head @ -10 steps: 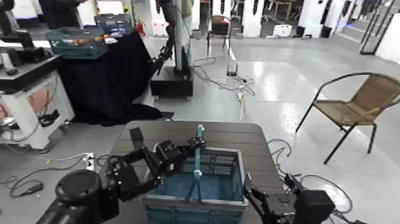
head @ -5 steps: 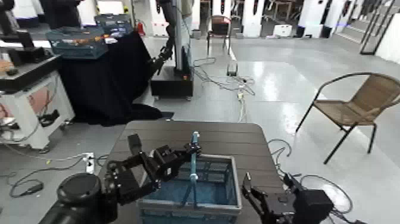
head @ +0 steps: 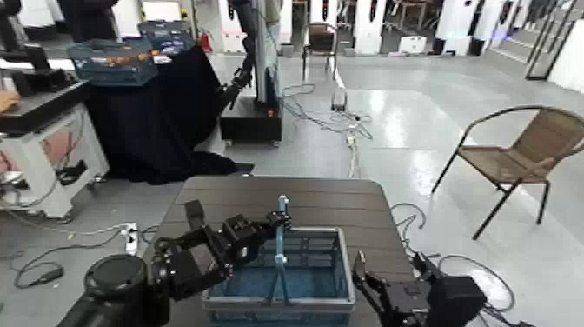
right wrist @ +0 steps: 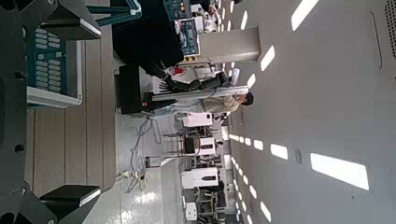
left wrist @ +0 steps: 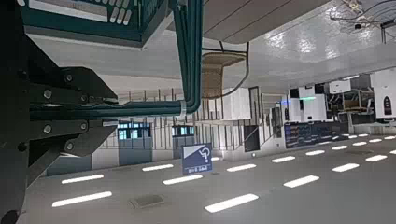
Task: Place the crate on the table.
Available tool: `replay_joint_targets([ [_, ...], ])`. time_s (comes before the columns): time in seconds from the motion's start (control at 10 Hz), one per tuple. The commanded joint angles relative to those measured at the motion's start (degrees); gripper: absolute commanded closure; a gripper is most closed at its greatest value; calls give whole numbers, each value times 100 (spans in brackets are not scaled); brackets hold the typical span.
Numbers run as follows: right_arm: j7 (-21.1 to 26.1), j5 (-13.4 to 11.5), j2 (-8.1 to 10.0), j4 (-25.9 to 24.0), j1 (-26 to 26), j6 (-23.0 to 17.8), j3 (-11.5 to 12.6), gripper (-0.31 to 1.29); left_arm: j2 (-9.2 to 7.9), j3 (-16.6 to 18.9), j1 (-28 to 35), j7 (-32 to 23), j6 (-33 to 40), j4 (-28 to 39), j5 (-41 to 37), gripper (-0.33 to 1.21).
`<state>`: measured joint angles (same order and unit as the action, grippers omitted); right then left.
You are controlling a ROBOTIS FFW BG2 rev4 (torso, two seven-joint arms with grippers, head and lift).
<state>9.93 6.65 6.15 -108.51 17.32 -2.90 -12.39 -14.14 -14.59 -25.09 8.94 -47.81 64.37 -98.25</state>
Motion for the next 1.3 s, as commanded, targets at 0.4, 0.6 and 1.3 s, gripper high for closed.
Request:
replay_joint_targets([
  [0.4, 0, 47, 9, 6, -9, 9, 0, 13, 17, 62, 31, 187, 26, -47, 105, 7],
  [0.6, 0, 73, 9, 14, -9, 9, 0, 13, 25, 114, 40, 239, 26, -38, 210, 2],
  [1.3, 0, 82, 18, 6, 0, 26, 26, 13, 25, 949, 1130, 283, 1591, 2212, 3471, 6],
])
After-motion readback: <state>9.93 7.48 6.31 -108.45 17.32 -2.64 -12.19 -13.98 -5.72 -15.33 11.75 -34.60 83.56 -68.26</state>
